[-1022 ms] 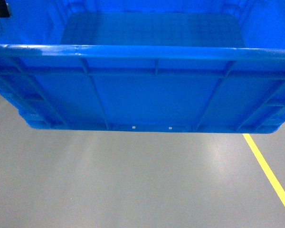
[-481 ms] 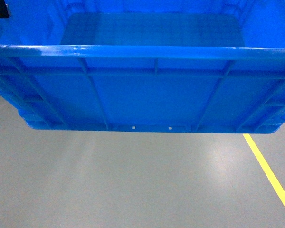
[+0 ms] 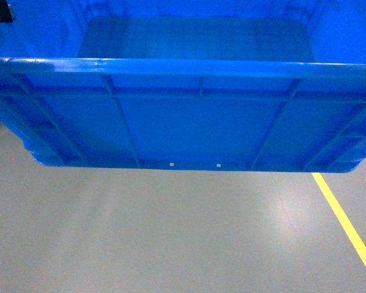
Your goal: Place box next to blue box on left shelf
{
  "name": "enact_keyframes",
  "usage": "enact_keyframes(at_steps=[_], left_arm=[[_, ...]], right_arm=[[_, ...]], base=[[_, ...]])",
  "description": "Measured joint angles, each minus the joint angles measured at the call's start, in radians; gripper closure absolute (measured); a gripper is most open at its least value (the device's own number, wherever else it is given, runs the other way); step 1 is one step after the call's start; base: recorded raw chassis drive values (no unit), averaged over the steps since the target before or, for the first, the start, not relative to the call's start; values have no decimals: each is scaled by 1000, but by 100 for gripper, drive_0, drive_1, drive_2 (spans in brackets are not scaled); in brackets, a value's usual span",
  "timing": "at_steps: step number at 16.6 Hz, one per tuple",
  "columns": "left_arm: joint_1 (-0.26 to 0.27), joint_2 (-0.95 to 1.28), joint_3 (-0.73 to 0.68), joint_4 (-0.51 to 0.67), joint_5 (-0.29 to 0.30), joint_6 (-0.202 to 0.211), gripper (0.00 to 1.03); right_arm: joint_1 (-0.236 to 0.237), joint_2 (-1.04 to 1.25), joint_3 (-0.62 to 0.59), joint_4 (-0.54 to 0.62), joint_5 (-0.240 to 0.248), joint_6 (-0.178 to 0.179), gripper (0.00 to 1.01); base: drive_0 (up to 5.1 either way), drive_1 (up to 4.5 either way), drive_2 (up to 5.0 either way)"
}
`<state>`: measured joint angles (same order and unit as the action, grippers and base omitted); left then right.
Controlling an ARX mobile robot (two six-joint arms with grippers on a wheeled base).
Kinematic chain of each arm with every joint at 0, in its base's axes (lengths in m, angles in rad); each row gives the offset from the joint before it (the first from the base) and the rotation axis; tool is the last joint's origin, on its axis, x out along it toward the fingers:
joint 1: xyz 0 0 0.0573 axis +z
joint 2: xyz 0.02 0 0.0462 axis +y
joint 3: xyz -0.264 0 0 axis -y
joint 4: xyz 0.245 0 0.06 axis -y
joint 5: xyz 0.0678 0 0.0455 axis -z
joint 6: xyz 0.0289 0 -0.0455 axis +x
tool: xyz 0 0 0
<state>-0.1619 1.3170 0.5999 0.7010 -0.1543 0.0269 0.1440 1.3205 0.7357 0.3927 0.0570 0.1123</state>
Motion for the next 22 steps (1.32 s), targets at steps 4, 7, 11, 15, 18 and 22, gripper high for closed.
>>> enact_keyframes(at_steps=[4, 7, 11, 15, 18, 22], left_arm=[[0, 0, 0, -1, 0, 0, 93], [0, 0, 0, 2, -1, 0, 93], [0, 0, 0, 0, -1, 0, 93], [0, 0, 0, -1, 0, -1, 93], [0, 0, 0, 2, 1, -1, 93], [0, 0, 0, -2, 1, 0, 93]], right_arm=[[0, -1, 0, 3, 2, 0, 92], [0, 0, 0, 3, 0, 0, 92], [0, 0, 0, 3, 2, 0, 92], [0, 0, 0, 3, 2, 0, 92], [0, 0, 0, 5, 0, 0, 92], [0, 0, 0, 0, -1, 0, 92]], base=[[12, 427, -403], [8, 424, -407], [6, 421, -409], [6, 421, -409], [8, 423, -407], [7, 422, -408]])
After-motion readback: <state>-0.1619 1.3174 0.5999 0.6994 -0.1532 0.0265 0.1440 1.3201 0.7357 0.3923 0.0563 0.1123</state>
